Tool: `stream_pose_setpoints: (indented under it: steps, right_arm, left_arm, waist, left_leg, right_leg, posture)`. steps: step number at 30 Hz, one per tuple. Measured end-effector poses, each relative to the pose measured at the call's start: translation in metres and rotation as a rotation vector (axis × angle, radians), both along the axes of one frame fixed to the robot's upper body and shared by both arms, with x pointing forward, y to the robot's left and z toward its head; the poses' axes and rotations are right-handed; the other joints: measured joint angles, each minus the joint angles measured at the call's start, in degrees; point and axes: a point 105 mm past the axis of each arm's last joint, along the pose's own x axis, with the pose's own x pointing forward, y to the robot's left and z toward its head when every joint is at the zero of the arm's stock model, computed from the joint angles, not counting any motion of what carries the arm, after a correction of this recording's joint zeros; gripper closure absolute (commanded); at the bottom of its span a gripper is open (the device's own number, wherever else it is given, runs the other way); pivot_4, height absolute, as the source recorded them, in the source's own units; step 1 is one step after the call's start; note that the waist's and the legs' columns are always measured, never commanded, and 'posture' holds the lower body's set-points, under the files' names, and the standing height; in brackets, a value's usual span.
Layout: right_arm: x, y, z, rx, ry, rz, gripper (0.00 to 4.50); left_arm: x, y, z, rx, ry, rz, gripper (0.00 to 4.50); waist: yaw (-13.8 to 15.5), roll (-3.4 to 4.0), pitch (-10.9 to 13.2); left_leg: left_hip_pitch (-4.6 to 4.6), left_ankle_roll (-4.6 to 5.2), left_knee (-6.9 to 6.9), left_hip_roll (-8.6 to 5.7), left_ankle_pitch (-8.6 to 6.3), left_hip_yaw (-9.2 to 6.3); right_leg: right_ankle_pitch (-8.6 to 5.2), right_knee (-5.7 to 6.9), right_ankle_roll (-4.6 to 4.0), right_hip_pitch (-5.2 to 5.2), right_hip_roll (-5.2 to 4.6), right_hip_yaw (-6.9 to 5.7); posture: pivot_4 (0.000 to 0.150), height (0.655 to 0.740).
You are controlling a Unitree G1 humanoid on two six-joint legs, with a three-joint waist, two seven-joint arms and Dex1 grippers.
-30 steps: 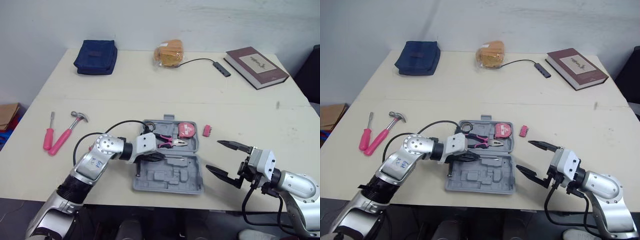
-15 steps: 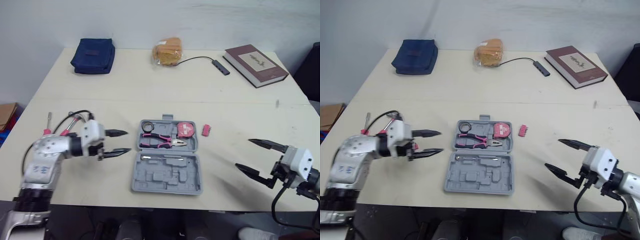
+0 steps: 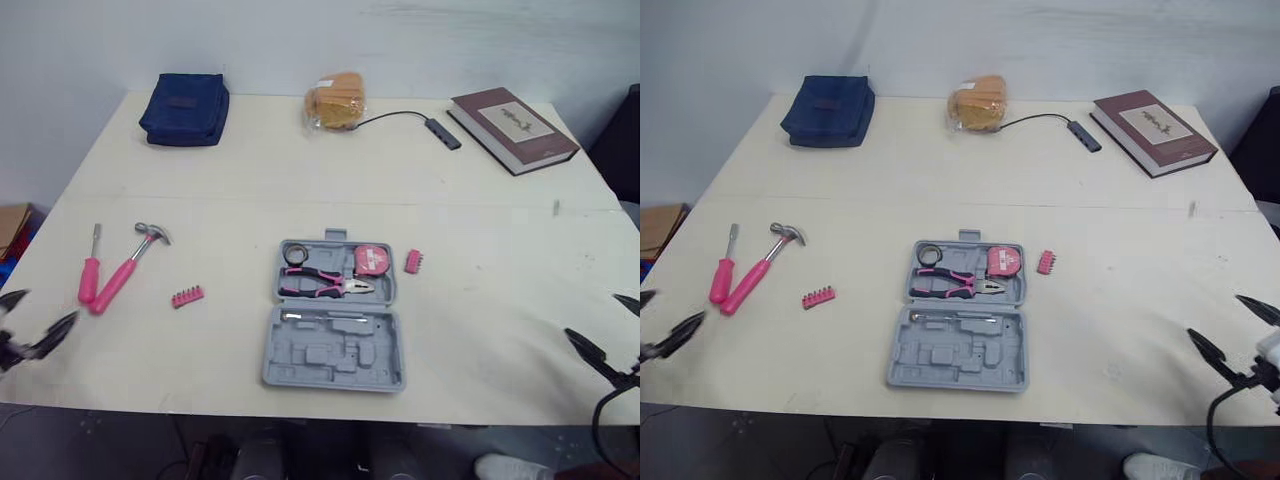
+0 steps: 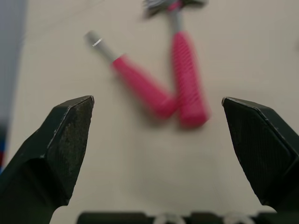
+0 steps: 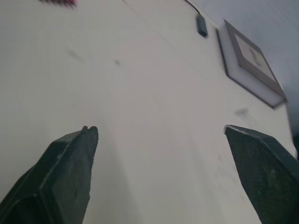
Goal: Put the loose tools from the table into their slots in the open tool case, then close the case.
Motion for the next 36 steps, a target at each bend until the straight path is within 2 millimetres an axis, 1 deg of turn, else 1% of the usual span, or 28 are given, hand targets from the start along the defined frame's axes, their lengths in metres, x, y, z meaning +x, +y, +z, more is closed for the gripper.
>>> stream_pose_setpoints:
  steps: [2,5,9,11,13,15,17,19,22,23,25,26,27,28,29,33,34,36]
  right_arm:
    - [-0.006,-0.015,-0.006,0.005,0.015,-0.066,0.00]
    - [-0.017,-0.033,-0.011,0.013,0.020,-0.148,0.00]
    - [-0.023,-0.037,-0.020,0.013,0.037,-0.167,0.00]
    - [-0.022,-0.036,-0.022,0.020,0.040,-0.159,0.00]
    - [-0.016,-0.030,-0.021,0.037,0.037,-0.118,0.00]
    - [-0.006,-0.012,-0.020,0.092,0.016,-0.034,0.00]
    - [0.006,0.013,-0.019,0.158,-0.001,0.070,0.00]
    - [0.014,0.035,-0.016,0.199,-0.009,0.162,0.00]
    - [0.022,0.058,-0.004,0.223,-0.031,0.249,0.00]
    - [0.023,0.062,0.000,0.233,-0.041,0.263,0.00]
    - [0.028,0.078,0.008,0.259,-0.067,0.311,0.00]
    - [0.031,0.086,0.011,0.272,-0.076,0.339,0.00]
    - [0.035,0.102,0.015,0.287,-0.084,0.394,0.00]
    - [0.038,0.113,0.019,0.292,-0.090,0.435,0.00]
    - [0.040,0.125,0.023,0.294,-0.094,0.478,0.00]
    - [0.042,0.153,0.036,0.307,-0.104,0.572,0.00]
    - [0.041,0.161,0.039,0.307,-0.103,0.606,0.00]
    - [0.038,0.178,0.042,0.303,-0.092,0.676,0.00]
  left_arm:
    - [-0.016,0.020,-0.004,-0.019,-0.004,0.107,0.06]
    - [-0.032,0.035,-0.010,-0.045,-0.006,0.191,0.06]
    - [-0.031,0.034,-0.007,-0.047,-0.019,0.186,0.06]
    - [-0.027,0.031,-0.006,-0.051,-0.025,0.172,0.06]
    - [-0.018,0.023,-0.004,-0.074,-0.041,0.140,0.06]
    - [-0.006,0.009,0.001,-0.112,-0.063,0.084,0.06]
    - [0.009,-0.007,0.006,-0.148,-0.075,0.026,0.06]
    - [0.020,-0.018,0.012,-0.169,-0.077,-0.003,0.06]
    - [0.031,-0.029,0.017,-0.199,-0.054,-0.010,0.06]
    - [0.034,-0.032,0.016,-0.213,-0.041,-0.006,0.06]
    - [0.043,-0.040,0.013,-0.256,-0.013,0.014,0.06]
    - [0.050,-0.043,0.014,-0.288,-0.011,0.028,0.06]
    - [0.058,-0.048,0.015,-0.324,0.004,0.039,0.06]
    - [0.063,-0.052,0.016,-0.345,0.014,0.042,0.06]
    - [0.067,-0.056,0.017,-0.352,0.044,0.036,0.06]
    - [0.076,-0.071,0.014,-0.352,0.168,-0.012,0.06]
    - [0.079,-0.076,0.013,-0.362,0.203,-0.034,0.06]
    - [0.084,-0.084,0.014,-0.356,0.254,-0.084,0.06]
  waist:
    - [-0.29,0.00,0.00]
    - [-0.62,0.00,0.00]
    - [-0.94,0.00,0.00]
    - [-1.05,0.02,0.00]
    - [-1.26,0.03,0.00]
    - [-1.38,-0.02,-0.02]
    - [-1.37,-0.01,-0.02]
    - [-1.26,0.02,0.00]
    - [-0.98,0.07,0.02]
    - [-0.90,0.07,0.02]
    - [-0.81,0.06,0.02]
    - [-0.79,0.06,0.02]
    - [-0.77,0.03,0.03]
    - [-0.77,0.02,0.03]
    - [-0.77,0.03,0.03]
    - [-0.78,0.03,0.03]
    - [-0.77,0.02,0.03]
    - [-0.76,0.02,0.03]
  left_leg:
    - [0.02,-0.03,-0.03,0.01,-0.01,0.02]
    - [0.06,-0.07,-0.09,0.01,-0.02,0.02]
    - [0.18,-0.13,-0.14,0.05,0.01,0.04]
    - [0.26,-0.15,-0.22,0.05,0.03,0.09]
    - [0.33,-0.19,-0.32,0.05,0.07,0.16]
    - [0.34,-0.29,-0.40,0.09,0.13,0.15]
    - [0.33,-0.34,-0.44,0.10,0.17,0.12]
    - [0.32,-0.37,-0.50,0.10,0.19,0.12]
    - [0.31,-0.36,-0.52,0.08,0.19,0.15]
    - [0.30,-0.36,-0.52,0.08,0.19,0.15]
    - [0.30,-0.36,-0.49,0.08,0.19,0.15]
    - [0.29,-0.35,-0.47,0.08,0.20,0.15]
    - [0.29,-0.38,-0.43,0.09,0.24,0.11]
    - [0.29,-0.38,-0.42,0.08,0.27,0.09]
    - [0.31,-0.39,-0.42,0.07,0.27,0.10]
    - [0.25,-0.40,-0.47,0.06,0.37,0.12]
    - [0.23,-0.30,-0.46,0.06,0.46,0.11]
    - [0.21,-0.42,-0.48,0.06,0.57,0.11]
  right_leg:
    - [0.00,-0.01,0.00,-0.01,0.00,0.00]
    - [0.00,-0.02,-0.01,0.01,-0.01,0.00]
    - [-0.01,0.01,-0.02,0.08,0.00,0.04]
    - [-0.01,0.01,-0.02,0.10,0.00,0.09]
    - [-0.01,0.02,-0.02,0.11,0.01,0.17]
    - [-0.01,0.02,-0.03,0.11,0.06,0.20]
    - [-0.01,0.05,-0.03,0.08,0.07,0.27]
    - [-0.02,0.07,-0.04,0.05,0.08,0.34]
    - [-0.02,0.05,-0.04,0.02,0.11,0.32]
    - [-0.02,0.03,-0.04,0.02,0.12,0.25]
    - [-0.02,0.05,-0.04,0.03,0.12,0.16]
    - [-0.02,0.09,-0.04,0.03,0.12,0.15]
    - [-0.02,0.15,-0.04,0.03,0.13,0.13]
    - [-0.02,0.18,-0.04,0.03,0.13,0.10]
    - [-0.02,0.23,-0.04,0.03,0.13,0.09]
    - [-0.02,0.18,-0.04,-0.06,0.17,0.06]
    - [-0.02,0.17,-0.04,-0.07,0.19,0.05]
    - [-0.02,0.13,-0.05,-0.08,0.21,0.04]
  posture:
    - [0.150,0.7400]
    - [0.150,0.7400]
    - [0.150,0.7400]
    - [0.150,0.7400]
    - [0.150,0.7400]
    - [0.150,0.7400]
    - [0.150,0.7400]
    - [0.150,0.7400]
    - [0.150,0.7400]
    - [0.150,0.7400]
    - [0.150,0.7400]
    - [0.150,0.7400]
    - [0.150,0.7400]
    - [0.150,0.7400]
    - [0.150,0.7400]
    - [0.150,0.7400]
    - [0.150,0.7400]
    - [0.150,0.7400]
